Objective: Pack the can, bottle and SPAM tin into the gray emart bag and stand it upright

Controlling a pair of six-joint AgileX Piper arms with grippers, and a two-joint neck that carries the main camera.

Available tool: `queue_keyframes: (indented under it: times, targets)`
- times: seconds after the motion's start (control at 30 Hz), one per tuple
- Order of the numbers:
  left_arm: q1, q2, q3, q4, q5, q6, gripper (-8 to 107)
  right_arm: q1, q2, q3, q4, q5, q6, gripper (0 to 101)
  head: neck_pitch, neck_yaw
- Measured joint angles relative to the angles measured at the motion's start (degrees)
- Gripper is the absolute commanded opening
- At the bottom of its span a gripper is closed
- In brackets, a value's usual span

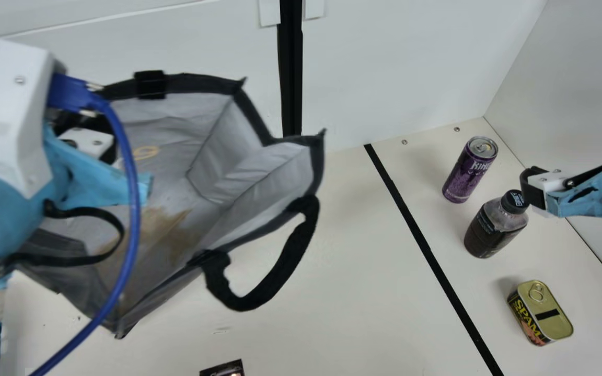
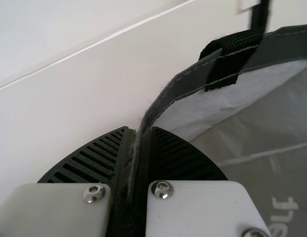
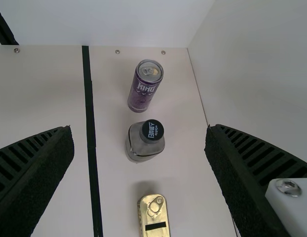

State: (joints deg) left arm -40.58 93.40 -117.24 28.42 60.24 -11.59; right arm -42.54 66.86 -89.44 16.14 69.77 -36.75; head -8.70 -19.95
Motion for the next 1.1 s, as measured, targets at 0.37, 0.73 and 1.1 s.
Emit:
queue_keyframes:
  times: [0.37,0.73,1.1]
  targets:
    - [3.22,-4.78,8.10,10.28,0.26,-9.67,-8,0.00,0.00,0.00,0.00,0.00,0.00,95,0.00,0.00]
    - [-1.62,-8.25,17.67,25.83,2.40,-20.85,-8,0.00,0.00,0.00,0.00,0.00,0.00,95,0.00,0.00]
    - [-11.45,-10.05,30.49,41.61,7.68,-33.75,-8,0.00,0.00,0.00,0.00,0.00,0.00,95,0.00,0.00]
